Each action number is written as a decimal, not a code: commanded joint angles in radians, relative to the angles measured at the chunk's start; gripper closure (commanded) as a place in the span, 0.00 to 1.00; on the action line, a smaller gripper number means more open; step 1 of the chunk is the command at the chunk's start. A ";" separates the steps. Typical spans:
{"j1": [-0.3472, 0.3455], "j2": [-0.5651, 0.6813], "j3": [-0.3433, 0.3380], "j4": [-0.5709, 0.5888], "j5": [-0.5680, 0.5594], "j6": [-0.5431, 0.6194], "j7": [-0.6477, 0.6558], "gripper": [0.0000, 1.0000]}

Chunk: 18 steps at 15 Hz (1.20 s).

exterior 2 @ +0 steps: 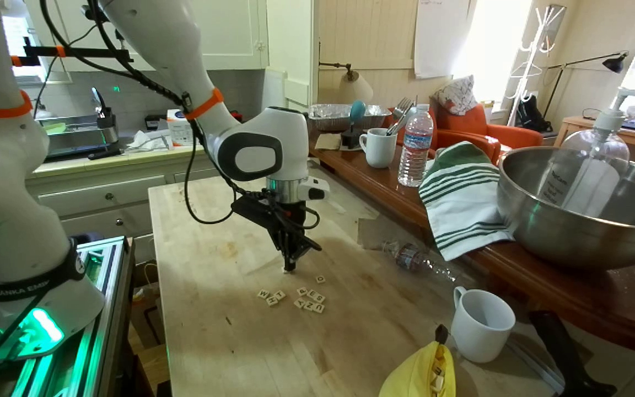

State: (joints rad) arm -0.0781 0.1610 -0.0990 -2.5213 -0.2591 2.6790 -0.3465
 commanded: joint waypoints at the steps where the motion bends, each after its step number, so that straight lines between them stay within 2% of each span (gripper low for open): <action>1: -0.016 0.008 0.011 -0.022 -0.007 0.047 -0.046 1.00; 7: -0.005 0.022 0.012 -0.006 0.036 0.033 0.048 1.00; 12: 0.005 0.030 0.002 0.007 0.064 0.026 0.216 1.00; 18: 0.009 0.046 0.005 0.031 0.152 0.010 0.379 1.00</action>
State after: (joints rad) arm -0.0773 0.1682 -0.0984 -2.5132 -0.1573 2.6876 -0.0466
